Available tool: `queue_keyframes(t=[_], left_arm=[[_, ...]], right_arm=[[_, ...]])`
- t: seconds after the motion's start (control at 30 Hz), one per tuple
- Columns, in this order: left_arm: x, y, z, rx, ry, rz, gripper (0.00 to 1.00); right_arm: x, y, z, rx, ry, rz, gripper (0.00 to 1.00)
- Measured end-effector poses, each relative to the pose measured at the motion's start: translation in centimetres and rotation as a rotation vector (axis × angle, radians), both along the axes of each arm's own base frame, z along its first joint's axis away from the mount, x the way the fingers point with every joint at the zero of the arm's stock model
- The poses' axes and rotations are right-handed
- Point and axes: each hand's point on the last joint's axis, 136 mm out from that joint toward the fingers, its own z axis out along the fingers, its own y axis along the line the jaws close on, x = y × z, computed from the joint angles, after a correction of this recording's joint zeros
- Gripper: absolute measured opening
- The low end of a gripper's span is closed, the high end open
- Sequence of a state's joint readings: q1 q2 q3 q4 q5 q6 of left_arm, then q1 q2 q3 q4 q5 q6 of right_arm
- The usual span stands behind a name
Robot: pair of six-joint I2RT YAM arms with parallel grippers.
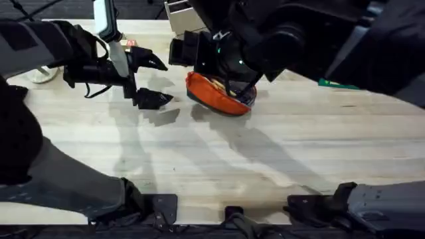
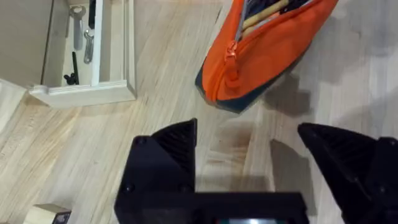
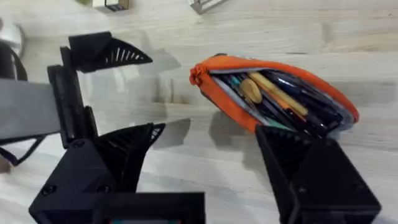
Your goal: Unzip the bag, pick up the pens from the table one at a time and place them inside, then zip the bag closed.
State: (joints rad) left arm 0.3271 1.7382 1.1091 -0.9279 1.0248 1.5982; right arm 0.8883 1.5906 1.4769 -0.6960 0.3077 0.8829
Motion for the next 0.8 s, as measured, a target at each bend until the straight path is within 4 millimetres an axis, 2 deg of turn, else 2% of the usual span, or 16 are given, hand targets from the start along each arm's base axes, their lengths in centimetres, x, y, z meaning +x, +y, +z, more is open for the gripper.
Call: queue_keyframes(t=[0.33, 0.53, 0.8], left_arm=[[0.0, 0.0, 0.0, 0.0, 0.0, 0.0, 0.993], [0.0, 0.0, 0.0, 0.0, 0.0, 0.0, 0.993], [0.0, 0.0, 0.0, 0.0, -0.001, 0.0, 0.993]], right_arm=[[0.2, 0.4, 0.4, 0.052, -0.003, -0.046, 0.997], [0.5, 1.9, 1.0, 0.101, -0.031, -0.039, 0.997], [1.1, 3.1, -0.8, 0.093, -0.016, -0.035, 0.998]])
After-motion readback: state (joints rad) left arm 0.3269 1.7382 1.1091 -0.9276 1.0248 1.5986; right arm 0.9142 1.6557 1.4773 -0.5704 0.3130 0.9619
